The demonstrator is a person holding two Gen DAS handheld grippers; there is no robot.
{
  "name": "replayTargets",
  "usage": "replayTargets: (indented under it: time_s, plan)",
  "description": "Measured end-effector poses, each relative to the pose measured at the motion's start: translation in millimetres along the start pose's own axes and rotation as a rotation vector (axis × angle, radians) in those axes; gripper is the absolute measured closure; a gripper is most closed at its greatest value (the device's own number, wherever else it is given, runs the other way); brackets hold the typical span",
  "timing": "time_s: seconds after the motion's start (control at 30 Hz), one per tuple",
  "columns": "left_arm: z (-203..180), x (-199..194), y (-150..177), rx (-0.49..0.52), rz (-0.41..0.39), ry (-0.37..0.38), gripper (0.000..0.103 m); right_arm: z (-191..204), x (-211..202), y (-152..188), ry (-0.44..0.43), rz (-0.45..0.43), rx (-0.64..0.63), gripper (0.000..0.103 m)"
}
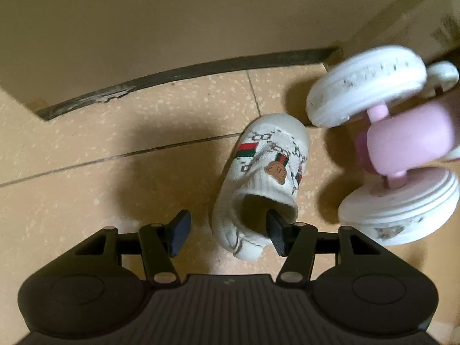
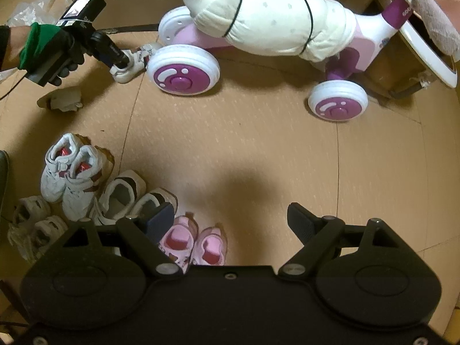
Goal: Organize scattered shoes
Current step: 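Grasp the white bear-print sock shoe at its opening with the left tool, then lift and carry the white sock shoe with the left tool to the row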
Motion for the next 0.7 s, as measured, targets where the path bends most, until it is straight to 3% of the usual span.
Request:
replayTargets:
  time_s: [0.13, 0.2, 0.27, 0.4, 0.5, 0.6, 0.7]
  plan:
    - [-11, -6, 3, 0.290, 0.061, 0.011, 0.082, 1, -6, -2, 0.008, -0.016, 0.004, 0.016]
    - [-16, -12, 11, 0.512, 0.096, -0.034, 0.085, 4, -8, -4, 0.009, -0.022, 0.000, 0.016]
    - [-10, -20, 10, 0.552, 0.064, -0.061, 0.086, 7, -8, -6, 0.009, -0.025, -0.005, 0.016]
    - [1, -23, 7, 0.419, 0.044, 0.007, 0.083, 13, -7, -13, 0.005, -0.026, -0.020, 0.016]
    - [-1, -14, 12, 0.374, 0.036, -0.020, 0.076, 14, -5, -16, 0.004, -0.019, -0.023, 0.016]
    - [-3, -4, 17, 0.356, 0.033, -0.042, 0.063, 13, -2, -16, 0.004, -0.012, -0.021, 0.016]
    - [1, 2, 19, 0.327, 0.030, -0.061, 0.065, 11, -1, -14, 0.006, -0.006, -0.019, 0.016]
Point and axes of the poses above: each gripper's, at about its wrist camera, not at the fingertips, and x roughly the way its jaws point, z to its left, y to its underside, the point moved 3 cm from there along x, roughly the way its jaws point, and after that the axes turned 14 degrees about -x, right-handed, at the moved point
